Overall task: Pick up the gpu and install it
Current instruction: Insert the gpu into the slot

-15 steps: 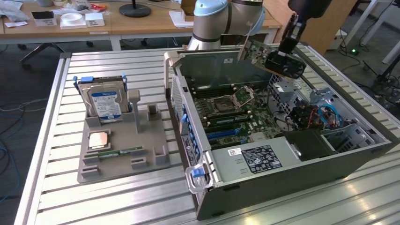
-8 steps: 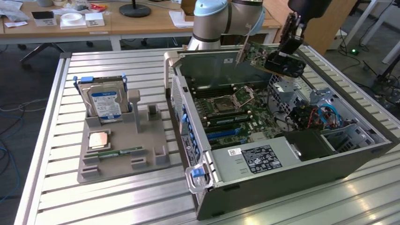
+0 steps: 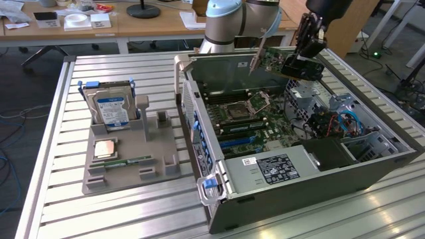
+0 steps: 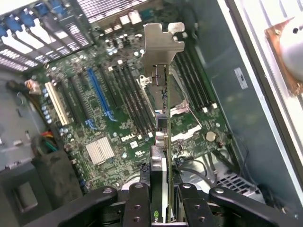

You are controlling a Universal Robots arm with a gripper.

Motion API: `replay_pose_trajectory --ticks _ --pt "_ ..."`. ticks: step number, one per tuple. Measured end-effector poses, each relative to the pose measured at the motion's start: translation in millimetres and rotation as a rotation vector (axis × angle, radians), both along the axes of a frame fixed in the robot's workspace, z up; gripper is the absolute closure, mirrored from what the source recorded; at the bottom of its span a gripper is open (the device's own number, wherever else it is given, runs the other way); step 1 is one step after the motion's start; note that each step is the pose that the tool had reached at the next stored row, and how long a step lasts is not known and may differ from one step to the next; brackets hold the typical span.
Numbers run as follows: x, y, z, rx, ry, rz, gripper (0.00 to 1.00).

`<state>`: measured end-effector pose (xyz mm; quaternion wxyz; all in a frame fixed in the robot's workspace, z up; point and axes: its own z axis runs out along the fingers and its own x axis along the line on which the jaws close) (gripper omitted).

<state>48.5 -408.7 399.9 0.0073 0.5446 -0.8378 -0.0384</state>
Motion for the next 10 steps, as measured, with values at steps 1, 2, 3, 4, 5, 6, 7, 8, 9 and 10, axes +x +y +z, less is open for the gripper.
replay_pose_trajectory --ticks 1,2,3,4,5,6,7,8,9,10 --pt "0.0 0.0 0.0 0.0000 0.0000 0.018 0.73" --pt "0.0 0.0 0.0 0.0000 0.0000 0.036 0.73" --pt "0.0 0.0 0.0 0.0000 0.0000 0.054 0.73" --pt "0.0 0.0 0.0 0.0000 0.0000 0.072 0.73" --pt "0.0 0.0 0.0 0.0000 0.0000 0.090 0.73" --pt "0.0 0.0 -0.1 0.0000 0.0000 0.110 0.73" --pt "0.0 0.0 -0.1 0.0000 0.0000 0.127 0.73" --pt "0.0 0.0 -0.1 -0.0001 0.0000 0.146 0.73" --pt "0.0 0.0 -0.1 -0.0001 0.0000 0.164 0.73" --pt "0.0 0.0 -0.1 0.0000 0.0000 0.182 0.73"
